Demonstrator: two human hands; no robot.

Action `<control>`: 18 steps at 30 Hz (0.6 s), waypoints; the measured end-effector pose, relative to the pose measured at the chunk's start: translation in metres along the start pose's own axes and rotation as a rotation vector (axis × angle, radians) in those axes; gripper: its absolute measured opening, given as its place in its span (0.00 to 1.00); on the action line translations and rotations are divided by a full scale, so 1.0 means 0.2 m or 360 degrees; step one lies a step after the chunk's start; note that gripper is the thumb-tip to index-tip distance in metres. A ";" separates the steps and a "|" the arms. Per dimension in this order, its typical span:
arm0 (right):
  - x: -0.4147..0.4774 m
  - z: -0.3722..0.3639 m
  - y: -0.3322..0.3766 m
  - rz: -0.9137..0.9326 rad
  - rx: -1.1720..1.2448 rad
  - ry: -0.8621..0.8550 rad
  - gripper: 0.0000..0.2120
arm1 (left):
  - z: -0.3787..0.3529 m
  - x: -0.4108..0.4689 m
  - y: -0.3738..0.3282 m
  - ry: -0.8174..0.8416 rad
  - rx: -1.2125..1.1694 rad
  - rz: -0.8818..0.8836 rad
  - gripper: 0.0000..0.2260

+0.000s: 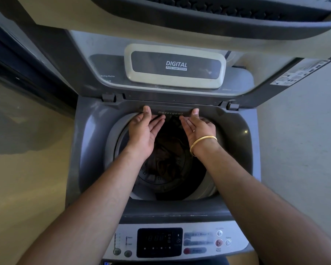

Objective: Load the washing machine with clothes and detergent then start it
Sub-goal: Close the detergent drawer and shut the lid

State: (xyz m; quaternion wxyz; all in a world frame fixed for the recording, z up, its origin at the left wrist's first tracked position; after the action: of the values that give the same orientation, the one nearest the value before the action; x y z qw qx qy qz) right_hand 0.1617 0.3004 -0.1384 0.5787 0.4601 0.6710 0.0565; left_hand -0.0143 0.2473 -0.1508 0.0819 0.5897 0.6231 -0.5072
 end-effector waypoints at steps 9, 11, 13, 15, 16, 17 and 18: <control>-0.04 0.02 0.04 -0.0024 -0.0027 0.0077 0.21 | -0.01 -0.07 -0.04 0.0008 0.0122 0.0033 0.25; -0.06 0.04 0.06 -0.0012 -0.0071 0.0078 0.21 | 0.00 -0.10 -0.06 -0.0001 0.0156 0.0051 0.24; -0.11 0.05 0.07 0.0032 -0.0157 0.0051 0.20 | 0.00 -0.14 -0.08 -0.0009 0.0227 0.0069 0.20; -0.16 0.06 0.10 0.0104 -0.0339 -0.0002 0.19 | 0.00 -0.18 -0.09 -0.0041 0.0348 0.0070 0.17; -0.20 0.06 0.12 0.0176 -0.0460 -0.0016 0.17 | 0.00 -0.21 -0.11 -0.0054 0.0430 0.0030 0.15; -0.24 0.06 0.16 0.0275 -0.0595 -0.0020 0.15 | -0.01 -0.25 -0.13 -0.0068 0.0521 -0.0037 0.10; -0.29 0.05 0.20 0.0405 -0.0739 -0.0015 0.13 | -0.02 -0.28 -0.16 -0.0078 0.0628 -0.0146 0.06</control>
State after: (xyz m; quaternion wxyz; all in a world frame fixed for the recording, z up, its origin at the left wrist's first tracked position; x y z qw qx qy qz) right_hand 0.1865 0.2791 -0.0751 0.6602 0.3960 0.5739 0.2791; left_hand -0.0213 0.2201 -0.0921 -0.0432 0.5528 0.5357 -0.6369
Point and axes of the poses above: each hand's wrist, its own x-axis towards the middle knuckle, its own z-axis out of the back of the hand, y = z × x, the point moved 5 cm from there along x, towards the middle knuckle
